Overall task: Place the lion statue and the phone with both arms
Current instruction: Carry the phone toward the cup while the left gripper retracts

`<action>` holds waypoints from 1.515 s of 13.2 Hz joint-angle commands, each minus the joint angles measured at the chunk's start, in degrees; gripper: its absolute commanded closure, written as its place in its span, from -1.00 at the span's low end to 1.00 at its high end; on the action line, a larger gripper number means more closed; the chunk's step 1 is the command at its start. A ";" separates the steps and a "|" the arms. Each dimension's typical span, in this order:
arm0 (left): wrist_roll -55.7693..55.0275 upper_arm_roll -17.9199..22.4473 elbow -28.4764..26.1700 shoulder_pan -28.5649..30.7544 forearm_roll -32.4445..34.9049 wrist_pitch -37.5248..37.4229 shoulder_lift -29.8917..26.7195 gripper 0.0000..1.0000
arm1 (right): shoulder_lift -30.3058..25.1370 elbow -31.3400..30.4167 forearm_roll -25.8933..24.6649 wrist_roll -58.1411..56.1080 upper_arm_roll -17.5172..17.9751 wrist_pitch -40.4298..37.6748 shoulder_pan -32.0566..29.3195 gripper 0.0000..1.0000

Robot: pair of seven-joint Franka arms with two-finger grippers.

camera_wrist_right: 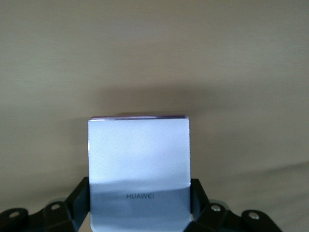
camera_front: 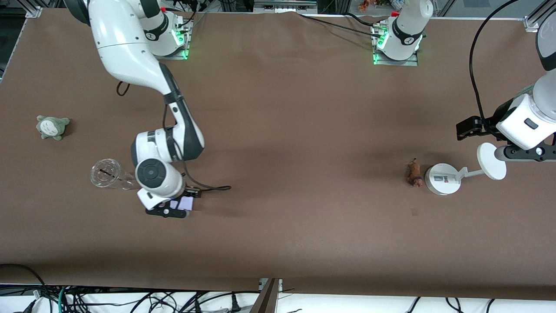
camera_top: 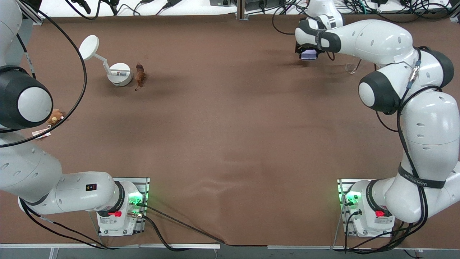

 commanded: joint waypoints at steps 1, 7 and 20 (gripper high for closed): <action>1.38 4.28 -3.74 -2.77 -1.56 2.32 -5.00 -1.00 | -6.04 -7.30 1.09 -4.29 0.42 0.09 -2.30 -0.08; 0.67 8.59 -24.68 -5.84 -3.14 14.47 -19.08 -1.00 | -10.45 -15.66 1.17 -12.29 0.33 1.84 -5.04 -0.08; 3.93 9.84 -20.73 -7.70 -2.97 12.36 -16.10 -1.00 | -9.39 -18.66 2.05 -19.07 0.51 4.84 -6.09 -0.98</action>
